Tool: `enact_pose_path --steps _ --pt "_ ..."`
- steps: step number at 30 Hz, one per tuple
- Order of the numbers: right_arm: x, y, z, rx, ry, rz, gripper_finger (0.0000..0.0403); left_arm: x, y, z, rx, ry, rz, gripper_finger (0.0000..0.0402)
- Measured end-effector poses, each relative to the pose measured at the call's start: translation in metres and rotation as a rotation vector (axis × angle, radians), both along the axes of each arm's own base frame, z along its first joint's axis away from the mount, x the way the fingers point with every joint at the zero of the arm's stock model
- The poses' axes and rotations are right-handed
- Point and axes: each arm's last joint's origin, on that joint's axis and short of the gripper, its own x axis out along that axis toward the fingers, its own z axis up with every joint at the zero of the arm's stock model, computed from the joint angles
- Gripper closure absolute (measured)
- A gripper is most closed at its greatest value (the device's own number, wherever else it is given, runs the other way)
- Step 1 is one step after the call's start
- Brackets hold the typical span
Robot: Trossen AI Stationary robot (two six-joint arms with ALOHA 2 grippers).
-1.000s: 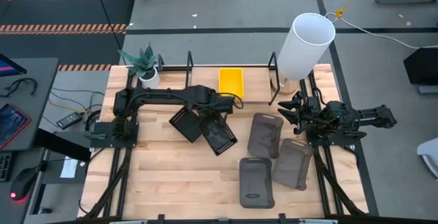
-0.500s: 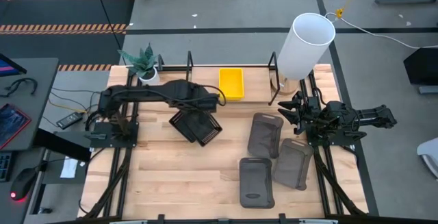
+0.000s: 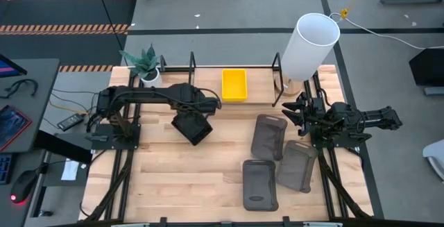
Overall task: Stack baskets on shelf by color
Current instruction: Stack the right black bin on top of the black bin
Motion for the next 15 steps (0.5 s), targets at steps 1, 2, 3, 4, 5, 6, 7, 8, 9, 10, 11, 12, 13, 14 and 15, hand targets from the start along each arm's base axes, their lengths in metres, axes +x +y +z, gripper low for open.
enact_pose_path --steps 1,2,3,4,5,6,7,8,9,10,11,12,13,14,15 --pt "0.000 0.000 0.000 0.000 -0.001 -0.001 0.0247 -0.001 0.001 -0.004 -0.007 -0.006 0.003 0.0391" --pt "0.000 0.000 0.000 0.000 0.000 -0.001 0.0247 -0.001 0.002 -0.008 -0.018 -0.025 0.007 0.0391" --pt "0.000 0.000 0.000 0.000 0.000 0.000 0.0247 -0.003 0.004 -0.009 -0.032 -0.044 0.012 0.0391" --pt "0.000 0.000 0.000 0.000 0.000 -0.001 0.0247 -0.005 0.006 -0.010 -0.044 -0.063 0.016 0.0391" --pt "0.000 0.000 0.000 0.000 -0.001 -0.001 0.0247 -0.007 0.007 -0.011 -0.050 -0.079 0.022 0.0391" --pt "0.000 0.000 0.000 0.000 0.000 0.000 0.0247 -0.008 0.009 -0.012 -0.059 -0.095 0.030 0.0391" --pt "0.000 0.000 0.000 0.000 0.000 0.000 0.0247 -0.009 0.011 -0.013 -0.070 -0.111 0.037 0.0391" --pt "0.000 0.000 0.000 0.000 -0.001 -0.001 0.0247 -0.009 0.012 -0.014 -0.078 -0.118 0.043 0.0391" --pt "0.000 0.000 0.000 0.000 0.000 -0.001 0.0247 -0.010 0.013 -0.016 -0.087 -0.114 0.048 0.0391" --pt "0.000 0.000 0.000 0.000 0.000 0.000 0.0247 -0.011 0.014 -0.018 -0.096 -0.106 0.052 0.0391" --pt "0.000 0.000 0.000 0.000 -0.001 0.000 0.0247 -0.012 0.013 -0.020 -0.105 -0.098 0.054 0.0391" --pt "0.000 0.000 0.000 0.000 0.000 -0.001 0.0247 -0.013 0.013 -0.023 -0.115 -0.094 0.055 0.0390" --pt "0.000 0.000 0.000 0.000 0.000 -0.001 0.0247 -0.013 0.013 -0.027 -0.125 -0.095 0.058 0.0388" --pt "0.000 0.000 0.000 0.000 0.000 0.000 0.0247 -0.013 0.012 -0.031 -0.134 -0.093 0.064 0.0386" --pt "0.000 0.000 0.000 0.000 0.000 -0.001 0.0247 -0.014 0.011 -0.035 -0.145 -0.089 0.069 0.0384"
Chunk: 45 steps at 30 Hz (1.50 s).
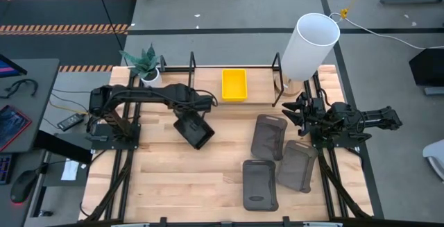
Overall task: Stack baskets on shelf by color
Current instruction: Stack the right black bin on top of the black bin, then put the stacked black bins on the shelf
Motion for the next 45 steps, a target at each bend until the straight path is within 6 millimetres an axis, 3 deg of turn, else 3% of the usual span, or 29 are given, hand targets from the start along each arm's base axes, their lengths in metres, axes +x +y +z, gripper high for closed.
enact_pose_path --steps 8,18,22,26,30,37,45 --pt "0.000 0.000 0.000 0.000 0.000 0.000 0.0247 -0.001 -0.004 -0.020 -0.046 -0.009 -0.002 0.0362" --pt "0.000 0.000 0.000 0.000 0.001 0.001 0.0247 -0.004 -0.003 -0.020 -0.104 0.009 0.041 0.0241" --pt "0.000 0.000 0.000 0.000 0.001 0.000 0.0247 -0.006 -0.002 -0.017 -0.161 -0.002 0.072 0.0213" --pt "0.000 0.000 0.000 0.000 0.001 0.000 0.0247 0.007 -0.008 -0.011 -0.245 -0.143 0.095 0.0210" --pt "0.000 0.000 0.000 0.000 0.001 0.000 0.0247 0.021 -0.027 -0.012 -0.286 -0.249 0.070 0.0222" --pt "0.000 0.000 0.000 0.000 0.001 0.000 0.0247 0.031 -0.061 -0.014 -0.280 -0.323 0.053 0.0229" --pt "0.000 0.000 0.000 0.000 0.001 0.001 0.0247 0.038 -0.083 -0.009 -0.273 -0.387 0.095 0.0230"
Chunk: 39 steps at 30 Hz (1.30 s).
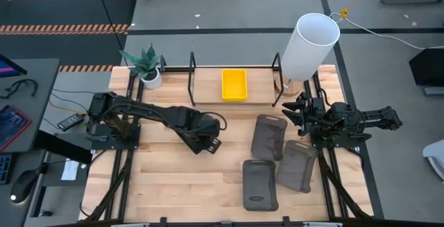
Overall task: Stack baskets on shelf by color
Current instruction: Put the stacked black bins on the shelf
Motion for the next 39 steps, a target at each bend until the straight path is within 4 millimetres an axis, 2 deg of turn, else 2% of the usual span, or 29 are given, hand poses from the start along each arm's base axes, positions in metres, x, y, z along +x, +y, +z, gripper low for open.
enact_pose_path --steps 7,12,23,34,39 --pt "0.000 0.000 0.000 0.001 -0.002 -0.003 0.0247 0.017 -0.014 0.001 0.068 0.053 0.007 0.0230" --pt "0.000 0.000 0.000 0.001 -0.004 -0.004 0.0247 0.027 -0.016 -0.003 0.120 0.146 -0.023 0.0230" --pt "0.000 0.000 0.000 0.001 -0.004 -0.001 0.0247 0.037 -0.015 -0.029 0.160 0.241 -0.113 0.0230" --pt "0.000 0.000 0.000 0.000 -0.005 -0.001 0.0247 0.046 -0.019 -0.073 0.134 0.385 -0.248 0.0230" --pt "0.000 0.000 0.000 0.001 -0.004 -0.001 0.0247 0.048 -0.020 -0.083 0.108 0.401 -0.317 0.0241"
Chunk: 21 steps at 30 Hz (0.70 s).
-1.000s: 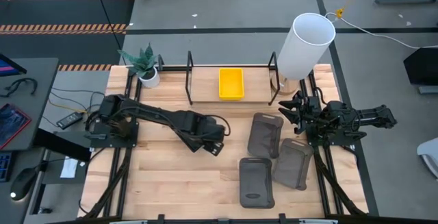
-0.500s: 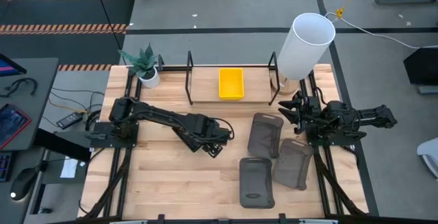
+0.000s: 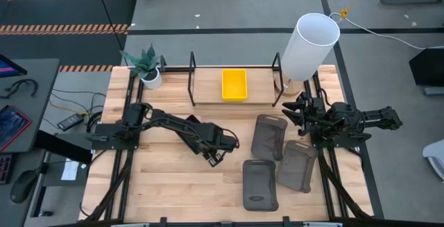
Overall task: Stack baskets on shelf by color
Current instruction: Put the stacked black bins on the shelf
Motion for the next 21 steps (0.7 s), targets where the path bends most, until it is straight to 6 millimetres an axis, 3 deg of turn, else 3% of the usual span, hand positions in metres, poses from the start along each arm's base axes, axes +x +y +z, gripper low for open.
enact_pose_path --steps 4,8,10,15,21 --pt "0.000 0.000 0.000 0.000 0.000 0.000 0.0247 0.001 -0.001 0.000 -0.007 -0.011 -0.010 0.0290" --pt "0.000 0.000 0.000 0.000 -0.001 0.001 0.0247 0.000 -0.007 0.002 -0.042 -0.006 -0.034 0.0368" --pt "0.000 0.000 0.000 0.000 0.000 0.000 0.0247 0.001 -0.009 0.008 -0.050 -0.007 -0.065 0.0385" --pt "0.000 0.000 0.000 0.000 0.000 0.001 0.0247 0.006 -0.011 0.047 -0.042 0.009 -0.164 0.0384" --pt "0.000 0.000 0.000 0.000 0.000 0.000 0.0247 0.019 0.000 0.098 0.051 -0.128 -0.326 0.0384"
